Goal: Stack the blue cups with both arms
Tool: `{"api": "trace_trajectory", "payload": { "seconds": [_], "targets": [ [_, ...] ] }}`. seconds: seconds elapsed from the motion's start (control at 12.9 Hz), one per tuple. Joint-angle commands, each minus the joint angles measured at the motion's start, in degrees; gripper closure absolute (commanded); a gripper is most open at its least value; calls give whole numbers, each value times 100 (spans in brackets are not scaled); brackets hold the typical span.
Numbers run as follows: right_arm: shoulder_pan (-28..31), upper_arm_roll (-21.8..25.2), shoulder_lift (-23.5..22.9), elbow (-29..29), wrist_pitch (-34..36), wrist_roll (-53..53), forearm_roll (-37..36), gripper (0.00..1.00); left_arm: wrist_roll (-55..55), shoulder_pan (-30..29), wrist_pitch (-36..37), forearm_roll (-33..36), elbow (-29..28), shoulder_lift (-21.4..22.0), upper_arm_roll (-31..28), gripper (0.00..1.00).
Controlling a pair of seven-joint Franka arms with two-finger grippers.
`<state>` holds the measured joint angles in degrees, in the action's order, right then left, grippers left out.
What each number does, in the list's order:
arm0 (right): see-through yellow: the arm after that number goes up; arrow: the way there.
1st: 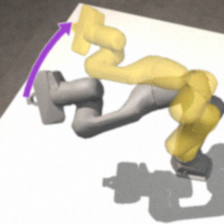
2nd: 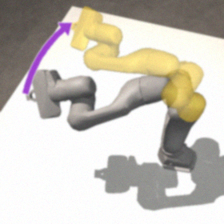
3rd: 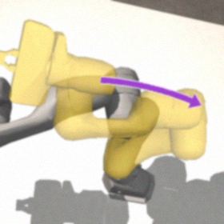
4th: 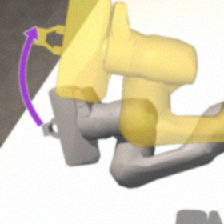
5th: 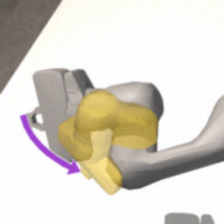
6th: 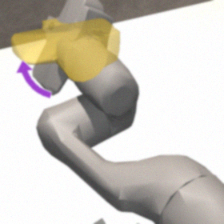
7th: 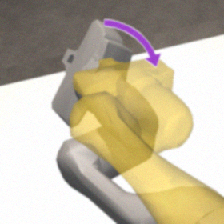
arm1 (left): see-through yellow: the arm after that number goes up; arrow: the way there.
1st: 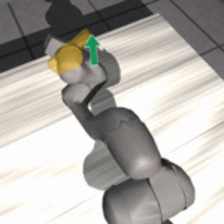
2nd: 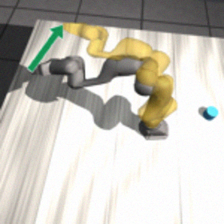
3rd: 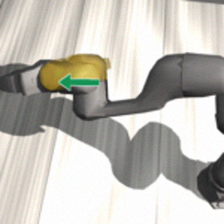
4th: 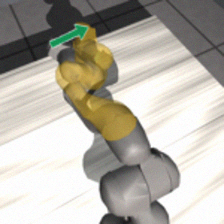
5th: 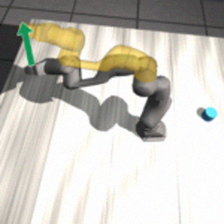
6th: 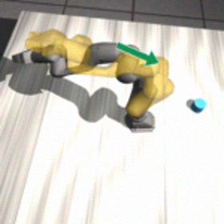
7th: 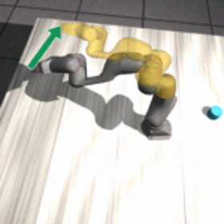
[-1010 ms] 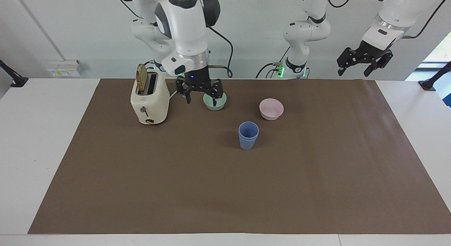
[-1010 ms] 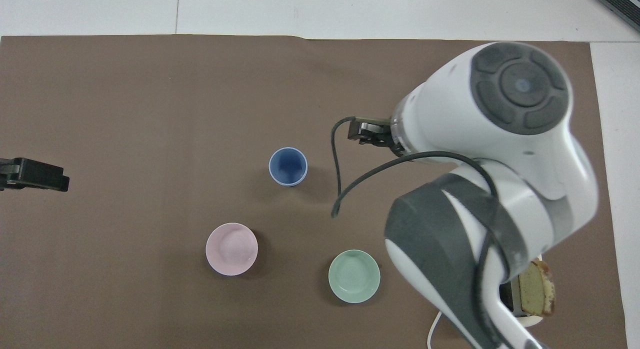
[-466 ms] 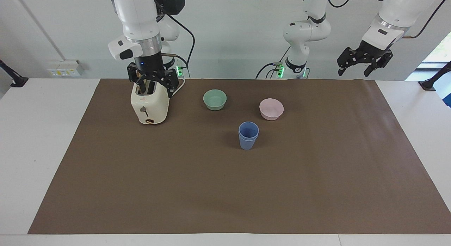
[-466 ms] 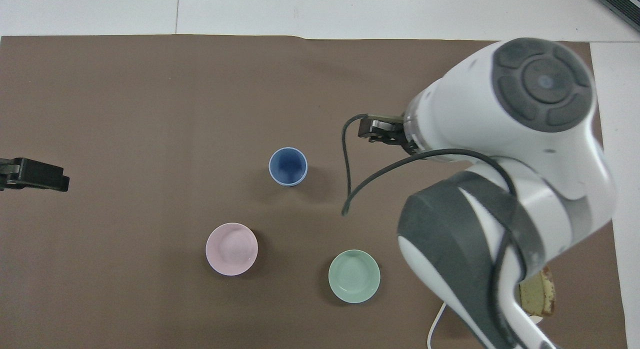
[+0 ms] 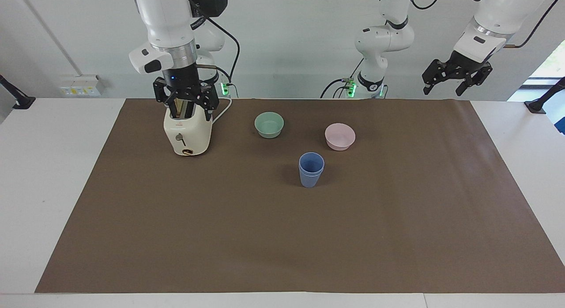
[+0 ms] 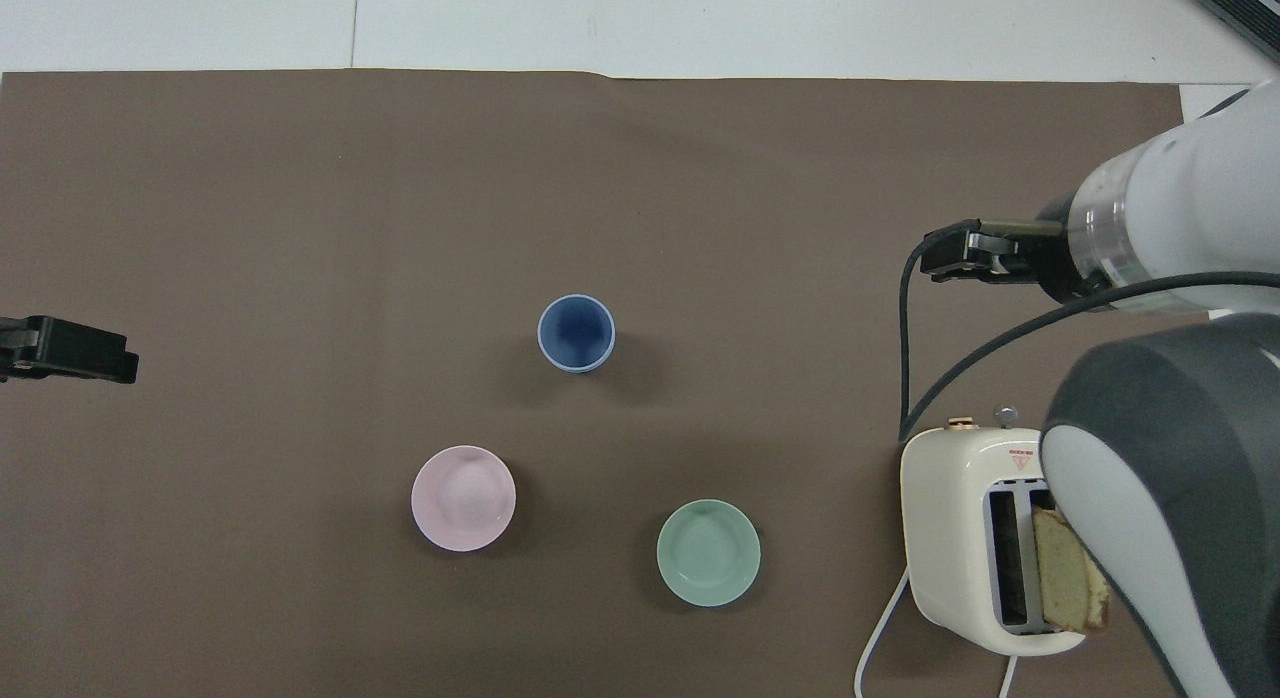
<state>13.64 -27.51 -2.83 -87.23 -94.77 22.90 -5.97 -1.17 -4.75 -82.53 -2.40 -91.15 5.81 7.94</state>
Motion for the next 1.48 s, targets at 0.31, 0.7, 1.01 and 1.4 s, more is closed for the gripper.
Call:
{"api": "trace_trajectory", "payload": {
  "seconds": [0.31, 0.7, 1.01, 1.4],
  "targets": [
    [-1081, 1622, 107, 311, 440, -365, 306, 0, 56, 70, -26, 29, -175, 157, -47, 0],
    [-2162, 2879, 151, 339, 828, -1076, 315, 0, 47, 70, -26, 29, -175, 166, -47, 0],
    [-1989, 2927, 300, 278, 1021, -1086, 526, 0, 47, 70, -26, 29, -193, 157, -47, 0],
    [-1496, 2417, 476, 49, 996, -1279, 570, 0, 56, 70, -35, 29, -210, 157, -47, 0]
  ]
}}
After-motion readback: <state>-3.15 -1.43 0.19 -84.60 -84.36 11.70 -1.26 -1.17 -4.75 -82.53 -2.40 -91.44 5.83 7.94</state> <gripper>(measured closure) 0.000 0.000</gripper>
